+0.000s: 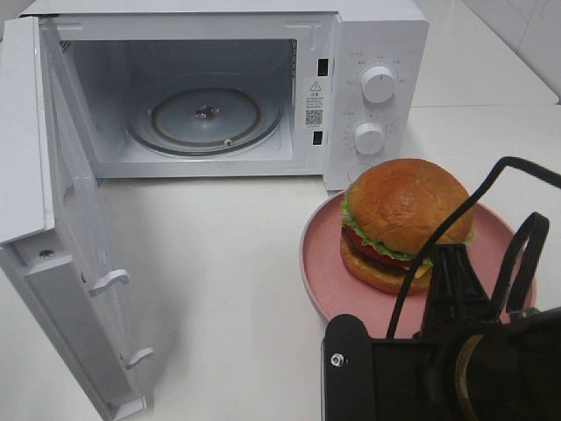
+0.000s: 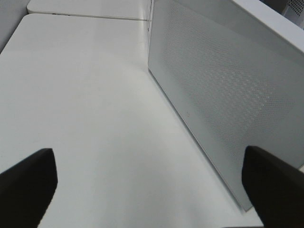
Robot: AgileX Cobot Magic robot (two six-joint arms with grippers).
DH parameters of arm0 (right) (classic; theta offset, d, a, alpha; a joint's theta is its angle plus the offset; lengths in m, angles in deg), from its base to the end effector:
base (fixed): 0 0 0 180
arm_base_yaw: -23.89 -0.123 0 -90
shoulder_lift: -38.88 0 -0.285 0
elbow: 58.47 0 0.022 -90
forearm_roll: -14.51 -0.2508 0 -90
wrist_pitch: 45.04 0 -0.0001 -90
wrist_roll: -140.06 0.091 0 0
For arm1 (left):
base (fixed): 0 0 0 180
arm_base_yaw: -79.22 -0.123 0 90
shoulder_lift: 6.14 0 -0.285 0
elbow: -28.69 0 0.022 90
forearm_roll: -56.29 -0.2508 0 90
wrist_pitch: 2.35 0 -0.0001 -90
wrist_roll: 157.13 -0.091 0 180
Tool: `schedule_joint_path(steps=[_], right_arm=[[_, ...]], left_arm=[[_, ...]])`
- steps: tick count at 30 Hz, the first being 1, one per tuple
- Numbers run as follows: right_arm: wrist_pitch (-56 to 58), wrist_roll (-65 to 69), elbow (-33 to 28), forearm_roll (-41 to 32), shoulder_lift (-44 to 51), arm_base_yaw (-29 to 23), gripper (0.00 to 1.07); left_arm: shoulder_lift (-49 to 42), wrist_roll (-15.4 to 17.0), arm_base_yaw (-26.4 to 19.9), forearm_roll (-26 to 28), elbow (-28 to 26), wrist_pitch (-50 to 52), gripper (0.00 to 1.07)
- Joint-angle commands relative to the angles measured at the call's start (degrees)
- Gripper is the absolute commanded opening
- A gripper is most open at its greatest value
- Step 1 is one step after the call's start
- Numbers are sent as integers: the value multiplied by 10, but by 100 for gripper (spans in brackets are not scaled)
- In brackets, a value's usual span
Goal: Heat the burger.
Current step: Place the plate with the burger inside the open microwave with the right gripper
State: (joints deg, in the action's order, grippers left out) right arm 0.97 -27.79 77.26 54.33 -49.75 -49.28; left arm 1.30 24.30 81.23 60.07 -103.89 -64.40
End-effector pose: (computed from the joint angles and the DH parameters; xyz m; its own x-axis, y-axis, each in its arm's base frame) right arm 0.0992 0.1830 0.1735 -0.0171 -0.9999 -0.0020 -0.8774 0.0159 -0.4794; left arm -0.0094 -0.0050 0.2811 -0.4557 -0.0398 -0.8893 0.0616 0.9952 -0.0761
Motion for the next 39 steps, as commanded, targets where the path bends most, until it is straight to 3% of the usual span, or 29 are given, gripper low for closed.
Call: schedule_joint_path(steps=[1, 14, 23, 29, 33, 39], right_arm=[[-10, -10, 1, 54, 5, -1, 0], [-80, -74, 1, 98, 5, 22, 0], [-197, -249, 1, 92, 5, 135, 0], [-260, -454, 1, -3, 5, 222, 0], [-270, -542, 2, -41, 5, 251, 0], [-289, -691, 30, -164, 5, 308, 0]], left_arm=[[-8, 1, 0, 6, 1, 8, 98], [-8, 1, 0, 6, 1, 8, 98], [-8, 1, 0, 6, 1, 8, 98], [-8, 1, 0, 6, 1, 8, 98], [-8, 1, 0, 6, 1, 8, 98], [-8, 1, 0, 6, 1, 8, 98]])
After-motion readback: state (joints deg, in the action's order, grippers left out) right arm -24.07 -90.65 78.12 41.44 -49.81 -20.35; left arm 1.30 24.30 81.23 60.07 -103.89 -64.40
